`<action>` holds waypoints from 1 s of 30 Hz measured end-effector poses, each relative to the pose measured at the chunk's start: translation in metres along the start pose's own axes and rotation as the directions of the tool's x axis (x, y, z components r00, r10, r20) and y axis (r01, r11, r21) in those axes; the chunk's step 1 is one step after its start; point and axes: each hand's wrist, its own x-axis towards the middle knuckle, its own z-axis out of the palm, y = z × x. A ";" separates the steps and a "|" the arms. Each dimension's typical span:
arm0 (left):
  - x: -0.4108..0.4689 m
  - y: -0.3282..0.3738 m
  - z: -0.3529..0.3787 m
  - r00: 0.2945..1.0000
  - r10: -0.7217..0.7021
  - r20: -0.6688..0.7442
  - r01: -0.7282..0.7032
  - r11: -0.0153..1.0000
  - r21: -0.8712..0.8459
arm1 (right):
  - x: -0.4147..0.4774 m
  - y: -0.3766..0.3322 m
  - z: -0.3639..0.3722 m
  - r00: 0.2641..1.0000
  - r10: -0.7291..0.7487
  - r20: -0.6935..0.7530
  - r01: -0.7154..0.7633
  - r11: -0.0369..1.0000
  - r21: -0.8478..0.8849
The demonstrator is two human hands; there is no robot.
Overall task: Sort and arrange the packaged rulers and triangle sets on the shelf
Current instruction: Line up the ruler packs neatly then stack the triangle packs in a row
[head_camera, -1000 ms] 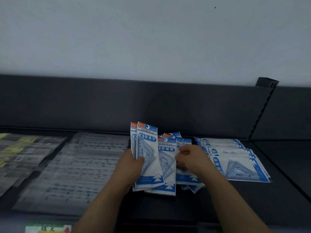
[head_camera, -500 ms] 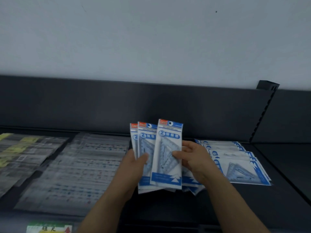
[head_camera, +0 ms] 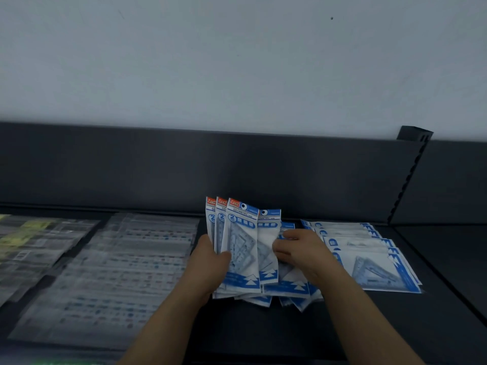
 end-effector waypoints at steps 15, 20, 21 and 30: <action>-0.010 0.011 -0.018 0.996 0.038 -0.083 -0.055 0.974 -0.220 | -0.002 -0.015 -0.018 0.986 -0.166 -0.009 0.166 0.982 0.091; -0.022 0.005 0.006 0.997 0.074 0.036 -0.067 0.984 -0.163 | -0.005 -0.006 0.000 0.983 -0.180 -0.021 0.180 0.984 0.009; -0.022 0.004 0.005 0.996 0.085 0.000 -0.084 0.988 -0.126 | -0.005 -0.004 -0.007 0.973 -0.209 -0.094 0.201 0.976 -0.083; -0.008 -0.012 -0.002 0.998 0.061 0.005 -0.061 0.998 0.017 | -0.019 0.010 -0.015 0.986 -0.126 -0.106 0.025 0.750 -0.661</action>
